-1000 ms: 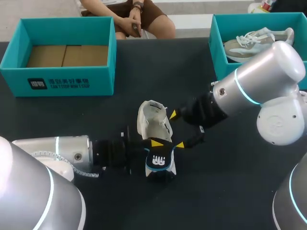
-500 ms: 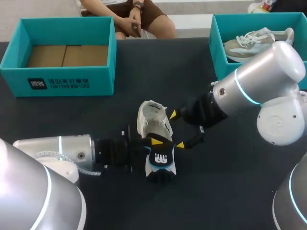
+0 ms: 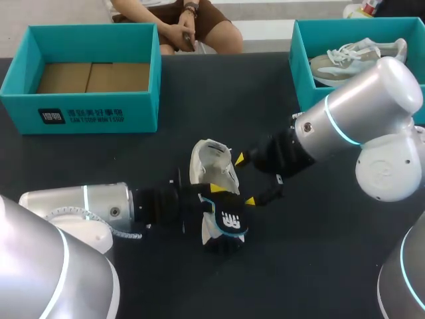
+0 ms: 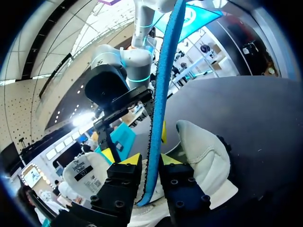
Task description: Take the shoe out of the shoebox, open the shoe tongue, remove and reinsert the insole, then place the shoe into the shoebox
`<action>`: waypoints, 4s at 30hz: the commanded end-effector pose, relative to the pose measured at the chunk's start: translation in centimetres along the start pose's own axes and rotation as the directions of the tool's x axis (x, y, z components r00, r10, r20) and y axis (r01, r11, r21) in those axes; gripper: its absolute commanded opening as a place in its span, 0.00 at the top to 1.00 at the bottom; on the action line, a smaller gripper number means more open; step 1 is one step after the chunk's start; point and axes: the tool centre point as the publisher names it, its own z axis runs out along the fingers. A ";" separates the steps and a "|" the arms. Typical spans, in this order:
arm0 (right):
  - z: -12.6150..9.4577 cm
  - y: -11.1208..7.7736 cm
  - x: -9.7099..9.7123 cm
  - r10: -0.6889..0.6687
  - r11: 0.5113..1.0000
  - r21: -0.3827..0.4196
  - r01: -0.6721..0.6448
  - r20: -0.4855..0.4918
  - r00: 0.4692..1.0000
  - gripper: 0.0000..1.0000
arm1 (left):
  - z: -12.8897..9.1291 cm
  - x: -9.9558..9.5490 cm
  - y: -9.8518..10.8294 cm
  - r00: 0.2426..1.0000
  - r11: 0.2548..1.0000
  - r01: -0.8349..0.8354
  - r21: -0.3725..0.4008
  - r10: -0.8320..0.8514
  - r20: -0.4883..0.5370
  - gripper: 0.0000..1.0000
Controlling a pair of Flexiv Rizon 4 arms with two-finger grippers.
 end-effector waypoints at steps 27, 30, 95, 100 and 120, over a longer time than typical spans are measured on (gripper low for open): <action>0.1 0.0 0.1 0.000 1.000 -0.001 0.000 0.001 1.000 0.00 | -2.1 0.8 -3.0 0.998 0.999 0.053 -0.001 -0.053 -0.028 0.77; 0.1 0.0 0.1 0.000 1.000 -0.001 0.000 0.001 1.000 0.00 | -2.2 1.3 -2.9 0.998 0.999 0.053 -0.004 -0.053 -0.034 1.00; 0.1 0.0 0.1 0.000 1.000 -0.001 0.000 0.001 1.000 0.00 | -0.6 0.4 1.0 0.997 0.999 0.051 -0.018 -0.050 0.058 0.31; 0.1 0.0 0.1 0.000 1.000 -0.001 0.000 0.001 1.000 0.00 | -0.7 -0.1 -0.1 0.997 0.999 0.043 0.008 -0.043 0.068 0.29; 0.1 0.0 0.1 0.000 1.000 -0.001 0.000 0.001 1.000 0.00 | -2.7 0.0 -3.5 0.998 0.999 0.045 0.014 -0.046 0.047 0.55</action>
